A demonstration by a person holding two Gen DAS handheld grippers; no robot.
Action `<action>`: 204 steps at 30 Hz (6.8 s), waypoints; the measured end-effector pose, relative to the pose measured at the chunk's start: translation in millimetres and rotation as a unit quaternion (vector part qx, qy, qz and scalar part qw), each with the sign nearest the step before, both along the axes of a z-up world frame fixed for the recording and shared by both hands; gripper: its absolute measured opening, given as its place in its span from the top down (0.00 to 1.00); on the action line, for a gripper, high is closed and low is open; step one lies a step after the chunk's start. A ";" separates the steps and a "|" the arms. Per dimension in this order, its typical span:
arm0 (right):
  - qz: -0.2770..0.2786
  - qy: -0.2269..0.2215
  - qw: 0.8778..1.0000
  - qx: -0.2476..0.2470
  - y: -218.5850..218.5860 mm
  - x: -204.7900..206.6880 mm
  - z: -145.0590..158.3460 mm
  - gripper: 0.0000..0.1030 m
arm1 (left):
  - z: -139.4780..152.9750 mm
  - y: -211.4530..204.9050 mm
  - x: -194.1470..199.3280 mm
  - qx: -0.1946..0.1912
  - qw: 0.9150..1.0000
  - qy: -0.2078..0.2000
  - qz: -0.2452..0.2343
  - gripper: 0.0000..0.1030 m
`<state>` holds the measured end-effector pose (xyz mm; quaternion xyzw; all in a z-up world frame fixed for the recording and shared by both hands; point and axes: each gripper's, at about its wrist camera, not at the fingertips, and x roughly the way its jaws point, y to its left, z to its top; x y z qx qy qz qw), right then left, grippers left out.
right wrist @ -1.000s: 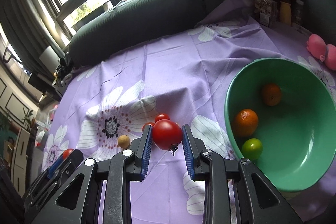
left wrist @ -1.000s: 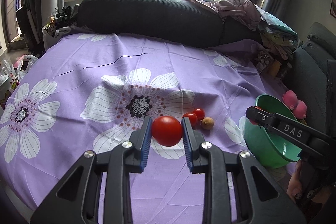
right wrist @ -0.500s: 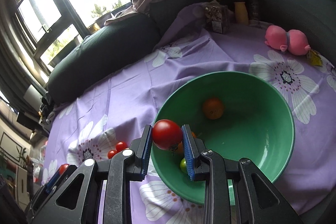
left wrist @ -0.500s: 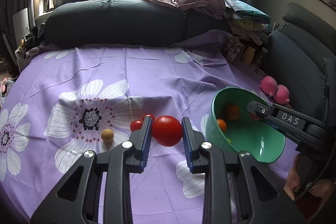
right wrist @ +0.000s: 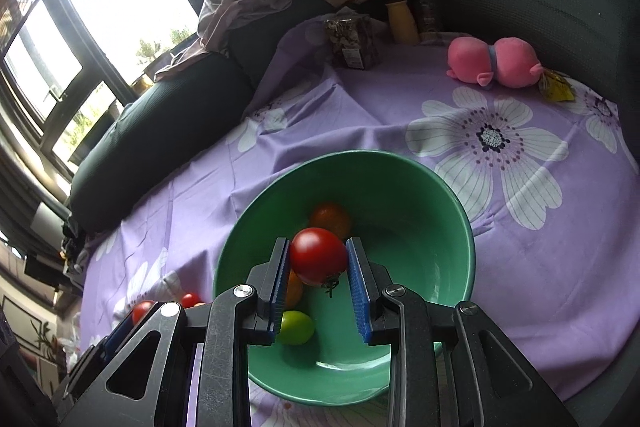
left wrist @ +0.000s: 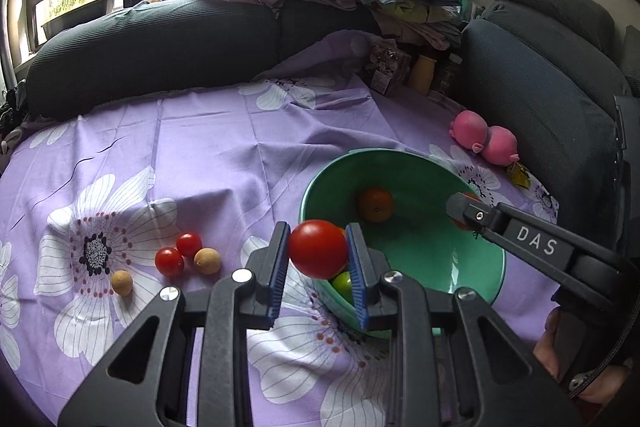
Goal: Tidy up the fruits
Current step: 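Lift the tomato with the right tool and carry it over the bowl, then lower the tomato into the bowl and open the right tool, then move the right tool back toward the tan round fruit on the cloth, then grasp the tan round fruit with the right tool, then carry the tan fruit with the right tool over the bowl and release it, then move the right tool back and grasp another red cherry tomato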
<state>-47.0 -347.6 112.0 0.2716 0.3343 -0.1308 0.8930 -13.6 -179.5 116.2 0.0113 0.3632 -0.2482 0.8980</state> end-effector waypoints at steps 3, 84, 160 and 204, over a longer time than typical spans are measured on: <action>-0.005 0.003 1.000 0.001 -5.5 -1.5 -1.3 0.71 | -1.8 -13.4 0.7 -0.001 1.000 0.006 -0.019 0.73; 0.081 0.020 0.996 -0.019 44.3 18.2 5.1 0.57 | -19.4 152.1 40.6 -0.034 0.989 0.079 0.120 0.41; 0.090 -0.023 0.995 -0.034 72.0 26.4 17.5 0.71 | 0.5 65.1 7.5 -0.052 0.998 0.021 0.026 0.76; 0.029 0.008 1.000 0.002 20.4 15.6 2.4 0.58 | -30.8 95.0 55.4 -0.017 0.991 0.096 0.086 0.46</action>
